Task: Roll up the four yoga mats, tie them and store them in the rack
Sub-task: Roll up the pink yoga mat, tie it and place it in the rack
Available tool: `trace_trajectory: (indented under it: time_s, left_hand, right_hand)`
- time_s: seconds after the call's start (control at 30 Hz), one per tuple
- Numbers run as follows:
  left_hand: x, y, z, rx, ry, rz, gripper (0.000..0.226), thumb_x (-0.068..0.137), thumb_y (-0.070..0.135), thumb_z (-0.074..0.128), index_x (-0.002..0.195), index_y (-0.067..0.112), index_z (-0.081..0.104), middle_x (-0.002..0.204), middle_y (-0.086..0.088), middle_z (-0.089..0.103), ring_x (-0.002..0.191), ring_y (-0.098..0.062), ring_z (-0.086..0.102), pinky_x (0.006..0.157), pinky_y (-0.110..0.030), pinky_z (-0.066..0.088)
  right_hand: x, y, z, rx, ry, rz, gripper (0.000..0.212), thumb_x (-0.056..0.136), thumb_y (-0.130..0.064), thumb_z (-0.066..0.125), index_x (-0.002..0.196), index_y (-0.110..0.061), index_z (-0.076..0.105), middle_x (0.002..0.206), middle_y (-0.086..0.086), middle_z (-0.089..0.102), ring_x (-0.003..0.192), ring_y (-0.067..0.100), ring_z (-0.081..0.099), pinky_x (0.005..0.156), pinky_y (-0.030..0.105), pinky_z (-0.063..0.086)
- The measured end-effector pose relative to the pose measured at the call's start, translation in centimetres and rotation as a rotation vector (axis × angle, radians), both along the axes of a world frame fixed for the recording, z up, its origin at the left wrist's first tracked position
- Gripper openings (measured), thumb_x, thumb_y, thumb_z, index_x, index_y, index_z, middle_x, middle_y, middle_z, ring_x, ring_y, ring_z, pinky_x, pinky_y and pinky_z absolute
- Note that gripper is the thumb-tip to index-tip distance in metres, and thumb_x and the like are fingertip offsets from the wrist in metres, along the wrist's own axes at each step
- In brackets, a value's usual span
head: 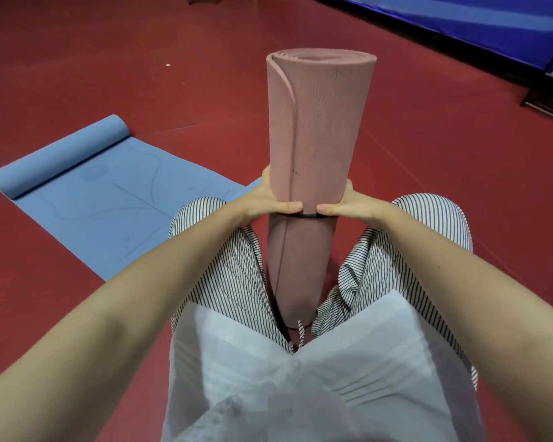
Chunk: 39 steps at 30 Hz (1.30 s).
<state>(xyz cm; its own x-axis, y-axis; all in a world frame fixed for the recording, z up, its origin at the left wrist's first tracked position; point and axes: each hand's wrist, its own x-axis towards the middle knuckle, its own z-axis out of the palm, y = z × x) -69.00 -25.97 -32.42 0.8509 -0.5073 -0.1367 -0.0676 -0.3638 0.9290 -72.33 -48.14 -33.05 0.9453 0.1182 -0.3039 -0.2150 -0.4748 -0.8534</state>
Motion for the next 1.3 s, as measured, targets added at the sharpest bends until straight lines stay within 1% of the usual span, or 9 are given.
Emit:
trace_trajectory:
  time_s: [0.1, 0.2, 0.37, 0.57, 0.7, 0.83, 1.0, 1.2, 1.3]
  left_hand:
    - [1.1, -1.4, 0.7, -0.193, 0.004, 0.105, 0.123, 0.049, 0.04, 0.082, 0.146, 0.014, 0.011, 0.122, 0.015, 0.048, 0.111, 0.003, 0.051, 0.099, -0.021, 0.042]
    - [3.4, -2.8, 1.0, -0.286, 0.051, 0.144, 0.118, 0.047, 0.042, 0.082, 0.144, 0.014, 0.019, 0.127, 0.003, 0.054, 0.116, -0.008, 0.055, 0.105, -0.031, 0.042]
    - [7.8, -4.7, 0.3, -0.305, 0.124, 0.146, 0.107, 0.057, 0.032, 0.082, 0.143, 0.01, 0.023, 0.133, -0.005, 0.054, 0.116, -0.013, 0.057, 0.097, -0.026, 0.047]
    - [16.1, -9.0, -0.4, -0.307, 0.208, 0.157, 0.108, 0.05, 0.041, 0.084, 0.138, 0.008, 0.031, 0.13, -0.006, 0.058, 0.115, -0.013, 0.059, 0.097, -0.029, 0.049]
    - [23.8, -13.3, -0.6, -0.284, 0.236, 0.193, 0.095, 0.058, 0.043, 0.085, 0.135, 0.011, 0.039, 0.125, -0.002, 0.061, 0.107, -0.01, 0.062, 0.09, -0.028, 0.05]
    - [29.7, -17.4, 0.9, -0.323, 0.29, 0.219, 0.104, 0.043, 0.045, 0.085, 0.132, 0.013, 0.041, 0.118, -0.001, 0.065, 0.103, -0.012, 0.065, 0.09, -0.031, 0.052]
    - [33.0, -21.3, 6.7, -0.322, 0.336, 0.171, 0.095, 0.051, 0.036, 0.084, 0.131, 0.012, 0.04, 0.118, -0.003, 0.064, 0.105, -0.014, 0.065, 0.095, -0.035, 0.051]
    - [33.6, -27.9, 20.5, -0.268, 0.422, 0.02, 0.089, 0.06, 0.025, 0.079, 0.136, 0.011, 0.035, 0.12, -0.003, 0.062, 0.102, -0.012, 0.064, 0.085, -0.028, 0.052]
    - [33.2, -32.6, 29.0, -0.23, 0.449, -0.07, 0.094, 0.062, 0.024, 0.081, 0.139, 0.012, 0.029, 0.124, -0.004, 0.058, 0.105, -0.011, 0.061, 0.083, -0.025, 0.051]
  right_hand:
    - [1.4, 0.3, 0.8, 0.137, -0.056, -0.105, 0.109, 0.069, -0.032, 0.083, 0.148, -0.007, 0.012, 0.139, -0.006, 0.031, 0.129, 0.011, 0.036, 0.104, 0.023, 0.033]
    - [3.5, 0.2, 0.9, 0.251, -0.07, -0.186, 0.124, 0.043, -0.046, 0.086, 0.144, -0.008, 0.025, 0.137, 0.002, 0.048, 0.122, 0.012, 0.05, 0.106, 0.032, 0.041]
    - [7.0, -1.2, 0.4, 0.312, -0.003, -0.195, 0.101, 0.058, -0.037, 0.084, 0.142, -0.013, 0.033, 0.133, 0.002, 0.055, 0.117, 0.012, 0.054, 0.09, 0.026, 0.047]
    - [14.7, -5.0, -1.4, 0.438, 0.022, -0.318, 0.13, 0.031, -0.061, 0.089, 0.139, -0.013, 0.036, 0.129, 0.003, 0.058, 0.115, 0.015, 0.058, 0.096, 0.036, 0.048]
    - [20.9, -7.1, -0.3, 0.448, 0.014, -0.429, 0.099, 0.053, -0.05, 0.087, 0.135, -0.013, 0.045, 0.125, 0.004, 0.062, 0.11, 0.016, 0.061, 0.089, 0.033, 0.05]
    - [27.2, -10.5, 0.6, 0.468, -0.02, -0.534, 0.077, 0.075, -0.034, 0.076, 0.137, -0.012, 0.037, 0.127, 0.004, 0.057, 0.11, 0.015, 0.058, 0.088, 0.03, 0.049]
    - [29.5, -14.1, 6.9, 0.486, -0.03, -0.601, 0.101, 0.053, -0.039, 0.089, 0.136, -0.01, 0.038, 0.124, 0.004, 0.06, 0.109, 0.013, 0.06, 0.093, 0.03, 0.049]
    - [28.4, -19.7, 19.5, 0.508, 0.012, -0.761, 0.077, 0.077, -0.021, 0.076, 0.138, -0.012, 0.032, 0.129, 0.005, 0.055, 0.11, 0.016, 0.057, 0.094, 0.033, 0.048]
    - [27.1, -23.4, 27.8, 0.531, 0.024, -0.821, 0.074, 0.082, -0.021, 0.071, 0.141, -0.015, 0.027, 0.128, 0.003, 0.054, 0.106, 0.015, 0.057, 0.079, 0.028, 0.05]
